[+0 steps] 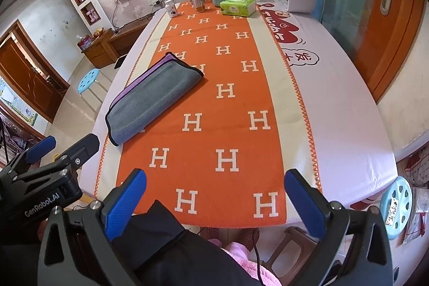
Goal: Fold towel
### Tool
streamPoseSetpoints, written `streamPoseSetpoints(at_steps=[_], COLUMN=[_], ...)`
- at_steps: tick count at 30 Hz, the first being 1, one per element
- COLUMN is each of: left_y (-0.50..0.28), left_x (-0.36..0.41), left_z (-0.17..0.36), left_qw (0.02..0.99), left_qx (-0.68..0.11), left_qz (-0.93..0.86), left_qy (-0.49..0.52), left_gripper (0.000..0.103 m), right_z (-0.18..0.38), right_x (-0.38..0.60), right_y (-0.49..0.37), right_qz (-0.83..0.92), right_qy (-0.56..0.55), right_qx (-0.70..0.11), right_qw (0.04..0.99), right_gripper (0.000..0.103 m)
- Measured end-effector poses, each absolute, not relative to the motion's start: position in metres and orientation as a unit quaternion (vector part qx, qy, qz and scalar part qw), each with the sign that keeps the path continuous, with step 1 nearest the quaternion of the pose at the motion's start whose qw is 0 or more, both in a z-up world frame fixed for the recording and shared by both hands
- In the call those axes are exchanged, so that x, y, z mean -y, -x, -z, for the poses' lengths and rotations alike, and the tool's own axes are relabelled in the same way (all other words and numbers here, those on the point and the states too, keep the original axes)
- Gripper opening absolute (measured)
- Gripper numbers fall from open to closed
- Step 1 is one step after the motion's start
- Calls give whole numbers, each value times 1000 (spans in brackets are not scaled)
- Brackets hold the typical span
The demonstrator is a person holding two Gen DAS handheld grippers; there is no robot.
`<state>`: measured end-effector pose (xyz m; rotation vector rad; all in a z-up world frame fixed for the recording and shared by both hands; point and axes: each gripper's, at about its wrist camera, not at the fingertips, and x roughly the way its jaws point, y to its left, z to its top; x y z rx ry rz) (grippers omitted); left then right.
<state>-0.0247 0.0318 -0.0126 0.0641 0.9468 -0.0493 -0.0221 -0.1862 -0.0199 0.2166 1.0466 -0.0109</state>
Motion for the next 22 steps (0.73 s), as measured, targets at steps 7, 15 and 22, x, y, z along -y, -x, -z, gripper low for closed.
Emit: streamPoseSetpoints(at_steps=[7,15,22], left_y=[25,26,31], left_x=[-31,-29,-26], left_z=[13,13,15], left_qw=[889,889,889], left_qx=[-456,-456,-457], left_qz=[24,24,23], left_qy=[-31,-31,-32], left_gripper=[102,102,102], right_z=[21,22,26], right_x=[188,191,193], right_y=[24,26,30], right_qz=[6,6,6], right_qy=[-104,-104,-104], right_qx=[-500,-501,-503], right_qw=[860,859,858], right_gripper=[103,103,103])
